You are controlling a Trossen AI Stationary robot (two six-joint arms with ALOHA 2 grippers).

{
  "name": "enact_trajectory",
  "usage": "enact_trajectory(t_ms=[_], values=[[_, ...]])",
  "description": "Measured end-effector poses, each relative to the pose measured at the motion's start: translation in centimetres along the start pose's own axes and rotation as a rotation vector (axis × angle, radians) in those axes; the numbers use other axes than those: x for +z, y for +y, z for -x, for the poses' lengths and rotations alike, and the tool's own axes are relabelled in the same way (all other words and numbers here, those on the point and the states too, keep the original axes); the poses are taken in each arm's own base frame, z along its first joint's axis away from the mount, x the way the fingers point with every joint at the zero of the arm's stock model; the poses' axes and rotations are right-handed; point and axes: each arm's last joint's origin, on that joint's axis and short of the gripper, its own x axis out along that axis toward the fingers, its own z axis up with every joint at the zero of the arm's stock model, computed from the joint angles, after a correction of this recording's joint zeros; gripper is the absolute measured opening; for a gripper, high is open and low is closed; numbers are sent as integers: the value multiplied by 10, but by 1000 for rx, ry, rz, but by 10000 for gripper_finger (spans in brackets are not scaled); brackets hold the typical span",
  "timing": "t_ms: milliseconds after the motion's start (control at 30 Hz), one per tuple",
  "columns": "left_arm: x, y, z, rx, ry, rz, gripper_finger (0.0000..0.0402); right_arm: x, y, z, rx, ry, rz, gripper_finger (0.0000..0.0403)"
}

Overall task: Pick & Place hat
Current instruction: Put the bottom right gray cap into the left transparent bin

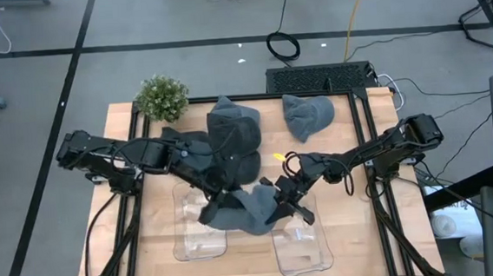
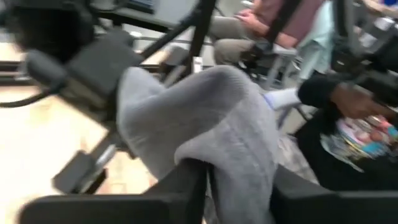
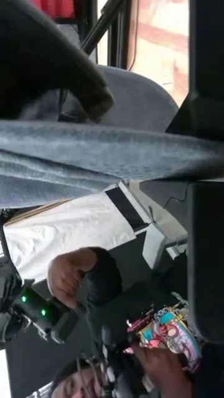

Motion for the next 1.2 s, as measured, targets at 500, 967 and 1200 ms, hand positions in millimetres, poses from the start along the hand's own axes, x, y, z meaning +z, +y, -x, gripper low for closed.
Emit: enact_trajectory(t_ms=[500, 967, 1200], values=[[7, -5, 136, 618, -297, 230, 297, 11, -11, 8, -257, -123, 55, 1], [-21, -17, 87, 510, -236, 258, 242, 60, -1, 31, -276, -595, 376, 0], [-24, -20, 72, 416, -327, 202, 255, 65, -2, 37, -234, -602, 366, 0]])
